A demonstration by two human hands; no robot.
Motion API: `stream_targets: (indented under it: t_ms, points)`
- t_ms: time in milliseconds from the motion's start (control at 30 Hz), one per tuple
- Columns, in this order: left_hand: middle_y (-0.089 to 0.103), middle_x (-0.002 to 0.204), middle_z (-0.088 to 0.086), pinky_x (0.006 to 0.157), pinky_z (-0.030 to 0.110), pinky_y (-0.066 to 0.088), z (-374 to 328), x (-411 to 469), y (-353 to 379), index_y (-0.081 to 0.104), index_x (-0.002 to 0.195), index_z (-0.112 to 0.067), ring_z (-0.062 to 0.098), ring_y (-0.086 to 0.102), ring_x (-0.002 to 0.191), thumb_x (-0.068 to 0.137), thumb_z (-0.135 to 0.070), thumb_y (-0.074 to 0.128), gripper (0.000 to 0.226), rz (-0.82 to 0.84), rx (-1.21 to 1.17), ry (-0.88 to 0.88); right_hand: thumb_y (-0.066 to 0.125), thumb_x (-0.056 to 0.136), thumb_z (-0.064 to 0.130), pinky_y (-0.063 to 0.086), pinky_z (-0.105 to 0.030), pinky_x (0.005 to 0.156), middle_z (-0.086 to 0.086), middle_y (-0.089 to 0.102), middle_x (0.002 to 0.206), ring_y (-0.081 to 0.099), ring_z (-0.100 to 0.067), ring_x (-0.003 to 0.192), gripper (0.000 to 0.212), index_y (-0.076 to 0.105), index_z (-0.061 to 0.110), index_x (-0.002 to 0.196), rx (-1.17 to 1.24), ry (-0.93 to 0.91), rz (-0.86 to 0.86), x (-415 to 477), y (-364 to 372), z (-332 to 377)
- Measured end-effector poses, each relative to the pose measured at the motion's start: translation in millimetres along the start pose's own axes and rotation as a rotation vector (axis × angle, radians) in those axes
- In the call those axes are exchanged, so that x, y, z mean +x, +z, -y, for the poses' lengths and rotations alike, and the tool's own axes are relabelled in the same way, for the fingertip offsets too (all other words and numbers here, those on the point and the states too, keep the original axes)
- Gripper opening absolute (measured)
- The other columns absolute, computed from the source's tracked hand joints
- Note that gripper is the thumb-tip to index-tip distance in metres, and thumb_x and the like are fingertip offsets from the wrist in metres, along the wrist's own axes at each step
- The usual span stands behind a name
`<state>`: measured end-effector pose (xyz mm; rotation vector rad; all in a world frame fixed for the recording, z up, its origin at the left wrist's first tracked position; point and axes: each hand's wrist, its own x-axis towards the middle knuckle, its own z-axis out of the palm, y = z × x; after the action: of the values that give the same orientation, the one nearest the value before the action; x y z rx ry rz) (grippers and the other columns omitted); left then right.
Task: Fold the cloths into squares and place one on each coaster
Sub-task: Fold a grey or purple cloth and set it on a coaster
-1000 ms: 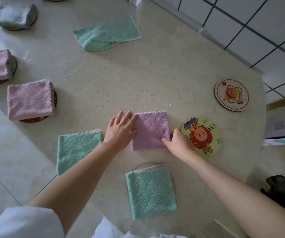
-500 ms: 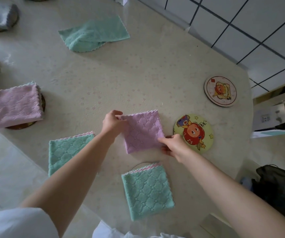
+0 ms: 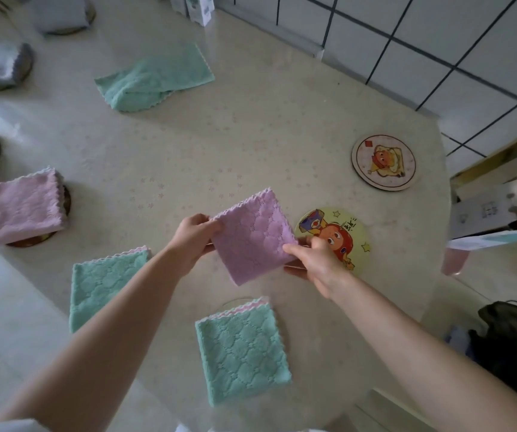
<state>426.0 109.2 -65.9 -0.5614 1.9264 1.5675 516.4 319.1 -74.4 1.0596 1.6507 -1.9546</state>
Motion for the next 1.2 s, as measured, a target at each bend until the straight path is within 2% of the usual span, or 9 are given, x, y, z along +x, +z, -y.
stream_targets:
  t_ms: [67, 133, 267, 400, 567, 700, 967, 1067, 1200]
  points:
    - [0.057, 0.074, 0.006, 0.062, 0.028, 0.051, -2, -10, 18, 0.052, 0.078, -0.01, 0.017, 0.059, 0.065, 0.088, -0.003, 0.057, 0.014, 0.009, -0.08, 0.013, 0.066, 0.085, 0.011, 0.056, -0.034, 0.071, -0.011, 0.065, 0.097, 0.065, -0.021, 0.082, 0.016, 0.057, 0.009, 0.098, 0.029, -0.023, 0.009, 2, -21, 6]
    - [0.058, 0.075, 0.005, 0.061, 0.027, 0.052, -1, -19, 39, 0.054, 0.083, -0.01, 0.017, 0.06, 0.065, 0.089, -0.003, 0.057, 0.009, 0.008, -0.142, 0.015, 0.066, 0.085, 0.011, 0.055, -0.034, 0.067, -0.011, 0.067, 0.097, 0.065, -0.021, 0.079, 0.016, 0.058, 0.01, 0.099, 0.05, -0.058, 0.005, 4, -43, 12]
    - [0.065, 0.083, 0.011, 0.073, 0.031, 0.057, 8, -33, 81, 0.062, 0.092, -0.005, 0.02, 0.064, 0.072, 0.088, 0.001, 0.058, 0.009, 0.047, -0.278, -0.015, 0.066, 0.086, 0.011, 0.053, -0.027, 0.054, -0.008, 0.067, 0.091, 0.064, -0.019, 0.07, 0.011, 0.061, 0.011, 0.096, 0.04, -0.105, -0.014, 6, -92, 24]
    - [0.065, 0.091, 0.018, 0.078, 0.031, 0.058, 10, -40, 118, 0.064, 0.094, 0.0, 0.025, 0.064, 0.082, 0.085, 0.002, 0.062, 0.009, 0.051, -0.321, -0.02, 0.064, 0.088, 0.013, 0.052, -0.029, 0.062, -0.007, 0.066, 0.093, 0.063, -0.018, 0.074, 0.008, 0.06, 0.015, 0.094, -0.01, -0.096, -0.026, 12, -131, 29]
    - [0.067, 0.088, 0.014, 0.076, 0.03, 0.058, 7, -38, 146, 0.066, 0.092, -0.004, 0.021, 0.065, 0.078, 0.085, 0.0, 0.064, 0.008, -0.006, -0.259, -0.008, 0.065, 0.086, 0.01, 0.055, -0.033, 0.066, -0.01, 0.067, 0.087, 0.063, -0.022, 0.071, 0.003, 0.062, 0.011, 0.088, -0.062, -0.029, -0.051, 17, -155, 16]
    - [0.067, 0.085, 0.011, 0.07, 0.027, 0.059, 6, -32, 156, 0.066, 0.087, -0.007, 0.019, 0.065, 0.075, 0.085, -0.001, 0.065, 0.007, -0.039, -0.166, -0.015, 0.066, 0.082, 0.007, 0.056, -0.041, 0.078, -0.013, 0.067, 0.084, 0.063, -0.023, 0.073, 0.003, 0.064, 0.009, 0.08, -0.109, -0.025, -0.093, 19, -165, 6]
    - [0.068, 0.087, 0.012, 0.067, 0.026, 0.058, 8, -23, 166, 0.066, 0.092, -0.006, 0.021, 0.065, 0.076, 0.084, -0.001, 0.066, 0.009, -0.081, -0.037, 0.01, 0.071, 0.073, 0.014, 0.056, -0.038, 0.069, -0.004, 0.066, 0.064, 0.062, -0.02, 0.058, 0.01, 0.063, 0.013, 0.067, -0.334, -0.011, -0.171, 17, -174, -8]
    - [0.067, 0.084, 0.011, 0.058, 0.022, 0.058, 9, -24, 164, 0.066, 0.094, -0.003, 0.018, 0.065, 0.072, 0.084, -0.002, 0.067, 0.01, -0.101, -0.024, 0.011, 0.069, 0.073, 0.015, 0.055, -0.036, 0.065, -0.002, 0.065, 0.06, 0.061, -0.018, 0.055, 0.012, 0.061, 0.014, 0.065, -0.36, -0.034, -0.18, 19, -171, -7]
    - [0.067, 0.079, 0.01, 0.053, 0.02, 0.054, 16, -26, 158, 0.065, 0.084, -0.008, 0.015, 0.064, 0.065, 0.083, -0.002, 0.068, 0.007, -0.109, -0.053, -0.005, 0.068, 0.074, 0.016, 0.054, -0.037, 0.064, 0.002, 0.064, 0.059, 0.059, -0.017, 0.054, 0.01, 0.062, 0.014, 0.067, -0.388, -0.096, -0.21, 24, -170, -3]
